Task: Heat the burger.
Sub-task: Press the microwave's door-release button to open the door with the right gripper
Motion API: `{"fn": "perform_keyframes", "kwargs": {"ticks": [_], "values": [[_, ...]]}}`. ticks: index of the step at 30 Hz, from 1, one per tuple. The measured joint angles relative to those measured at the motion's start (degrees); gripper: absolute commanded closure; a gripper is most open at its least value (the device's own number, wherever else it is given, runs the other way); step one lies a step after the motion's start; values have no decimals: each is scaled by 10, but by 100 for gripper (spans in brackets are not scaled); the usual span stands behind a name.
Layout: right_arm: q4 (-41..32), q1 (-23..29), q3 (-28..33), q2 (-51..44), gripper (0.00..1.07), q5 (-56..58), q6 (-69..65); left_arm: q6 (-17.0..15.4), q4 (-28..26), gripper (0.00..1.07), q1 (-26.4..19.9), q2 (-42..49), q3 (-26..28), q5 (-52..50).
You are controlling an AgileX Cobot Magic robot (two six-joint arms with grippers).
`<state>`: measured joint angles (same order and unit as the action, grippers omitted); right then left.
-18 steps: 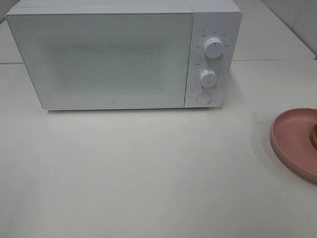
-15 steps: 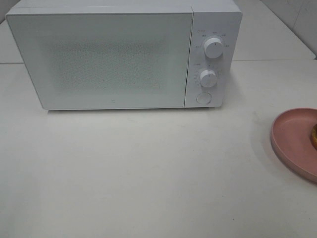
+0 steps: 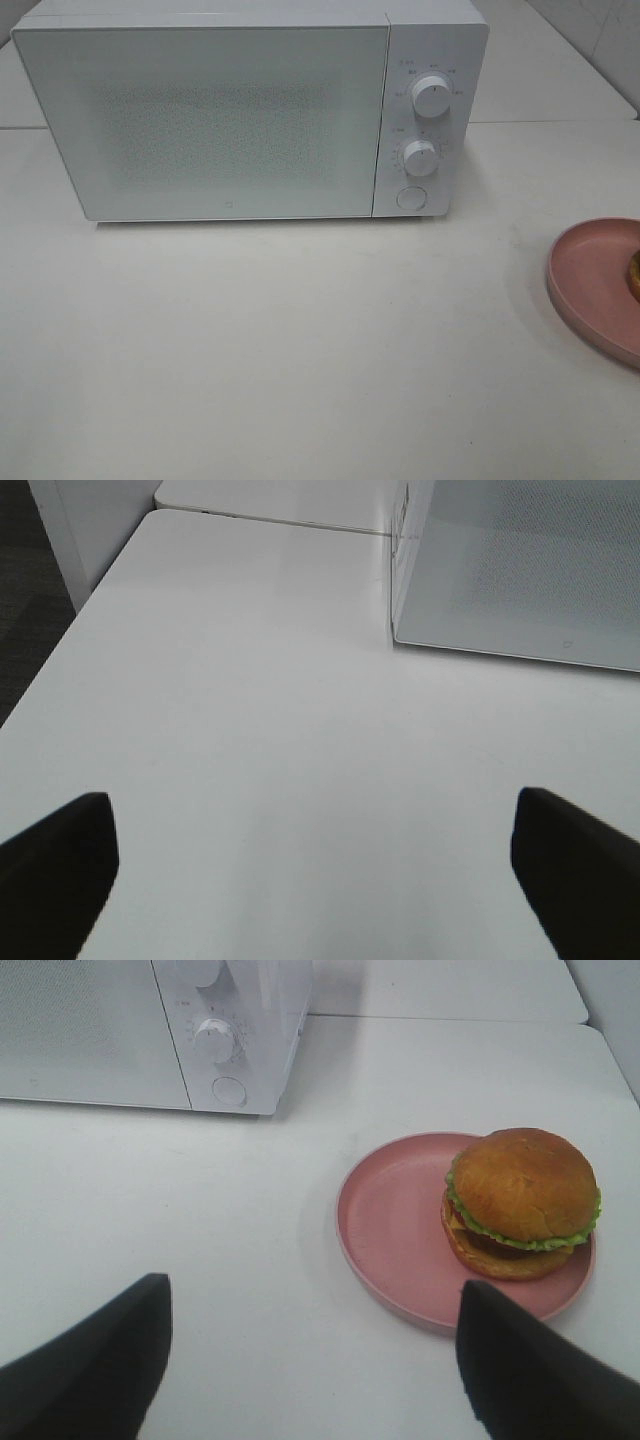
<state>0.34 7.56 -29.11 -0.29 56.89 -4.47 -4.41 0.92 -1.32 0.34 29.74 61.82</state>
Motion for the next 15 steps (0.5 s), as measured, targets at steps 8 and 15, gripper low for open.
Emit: {"fn": "perform_keyframes", "kwargs": {"ticks": [8, 15], "values": [[0, 0, -11, 36, 31, -50, 0, 0, -1, 6, 0, 0, 0, 0], [0, 0, -11, 85, 31, -95, 0, 0, -1, 6, 0, 0, 0, 0]]}}
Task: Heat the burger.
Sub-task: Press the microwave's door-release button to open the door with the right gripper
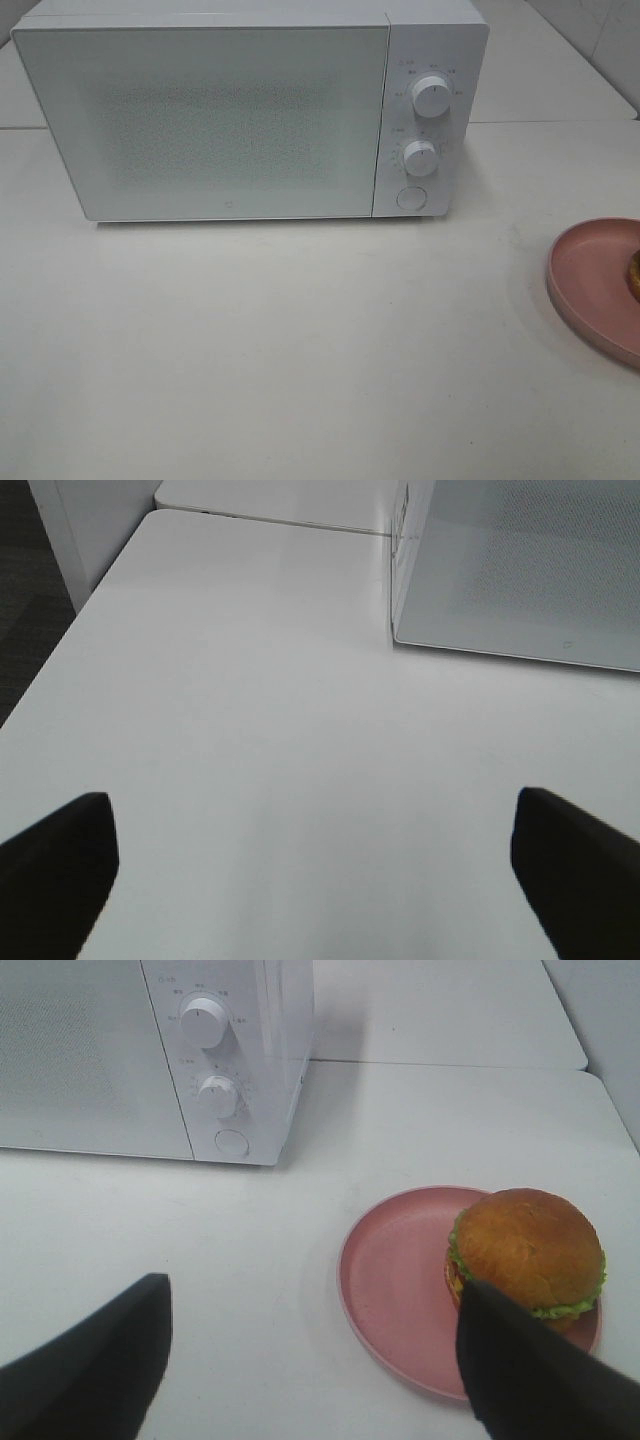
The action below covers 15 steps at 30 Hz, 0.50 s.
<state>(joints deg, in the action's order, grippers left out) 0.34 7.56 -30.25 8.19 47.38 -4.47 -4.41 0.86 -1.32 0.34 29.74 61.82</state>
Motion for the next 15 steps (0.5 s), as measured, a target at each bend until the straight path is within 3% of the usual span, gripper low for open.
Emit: {"fn": "perform_keyframes", "kwargs": {"ticks": [15], "values": [[0, 0, 50, 125, 31, -184, 0, 0, 0, 6, 0, 0, 0, -1]]}}
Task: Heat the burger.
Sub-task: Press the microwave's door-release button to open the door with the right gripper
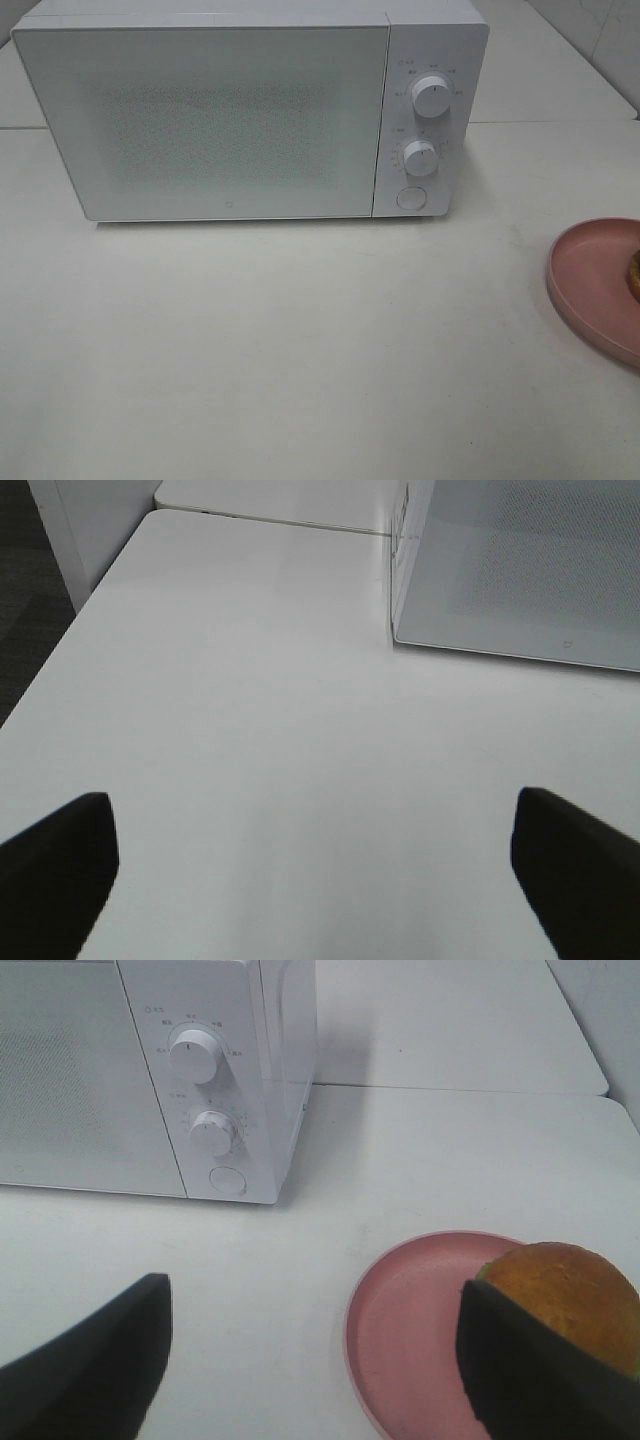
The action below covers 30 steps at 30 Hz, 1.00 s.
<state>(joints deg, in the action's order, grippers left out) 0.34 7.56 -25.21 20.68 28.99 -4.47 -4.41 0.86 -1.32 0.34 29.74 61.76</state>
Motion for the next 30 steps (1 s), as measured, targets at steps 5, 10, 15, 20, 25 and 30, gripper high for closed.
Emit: {"fn": "perform_keyframes", "kwargs": {"ticks": [5, 10, 15, 20, 25, 30], "values": [[0, 0, 19, 40, 32, -64, 0, 0, 0, 6, 0, 0, 0, 0], [0, 0, 30, 75, 32, -117, 0, 0, 0, 6, 0, 0, 0, 0], [0, 0, 34, 133, 32, -193, 0, 0, 0, 6, 0, 0, 0, 0], [0, 0, 44, 189, 32, -280, 0, 0, 0, 6, 0, 0, 0, 0], [0, 0, 66, 246, 32, -403, 0, 0, 0, 6, 0, 0, 0, 0], [0, 0, 71, 299, 32, -486, 0, 0, 0, 6, 0, 0, 0, 0]]}}
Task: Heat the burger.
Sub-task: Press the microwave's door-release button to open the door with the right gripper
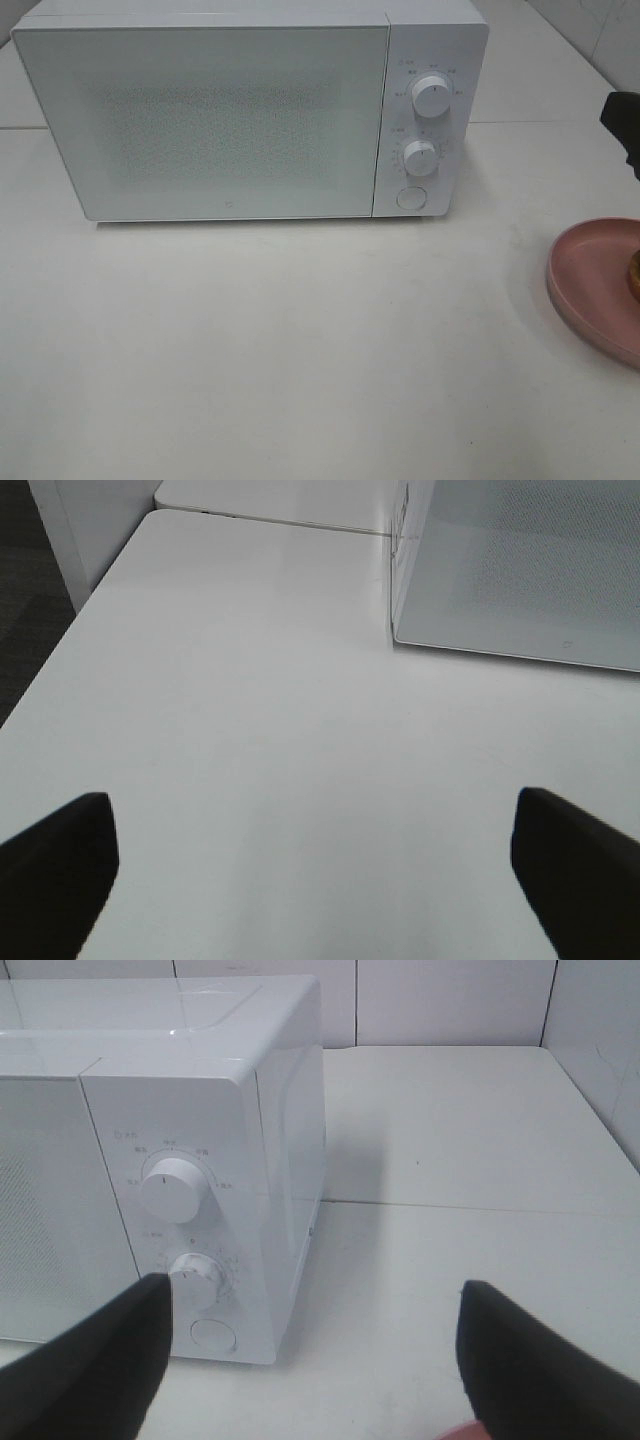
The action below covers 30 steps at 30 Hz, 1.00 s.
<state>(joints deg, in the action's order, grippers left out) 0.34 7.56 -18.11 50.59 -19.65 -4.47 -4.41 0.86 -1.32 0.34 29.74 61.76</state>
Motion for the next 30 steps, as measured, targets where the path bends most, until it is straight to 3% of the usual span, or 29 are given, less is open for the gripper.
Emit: {"fn": "perform_keyframes", "kwargs": {"ticks": [11, 14, 19, 23, 29, 30], "values": [[0, 0, 1, 111, 32, -139, 25, 0, 0, 6, 0, 0, 0, 0], [-3, 0, 16, 164, 32, -221, 45, 0, 0, 6, 0, 0, 0, 0], [-51, 0, 57, 234, 32, -345, 61, 0, 0, 6, 0, 0, 0, 0], [-73, 5, 70, 256, 32, -374, 61, 0, 0, 6, 0, 0, 0, 0], [-159, 87, 82, 293, 32, -417, 96, 0, 0, 6, 0, 0, 0, 0], [-198, 125, 83, 307, 32, -427, 121, 0, 0, 6, 0, 0, 0, 0]]}}
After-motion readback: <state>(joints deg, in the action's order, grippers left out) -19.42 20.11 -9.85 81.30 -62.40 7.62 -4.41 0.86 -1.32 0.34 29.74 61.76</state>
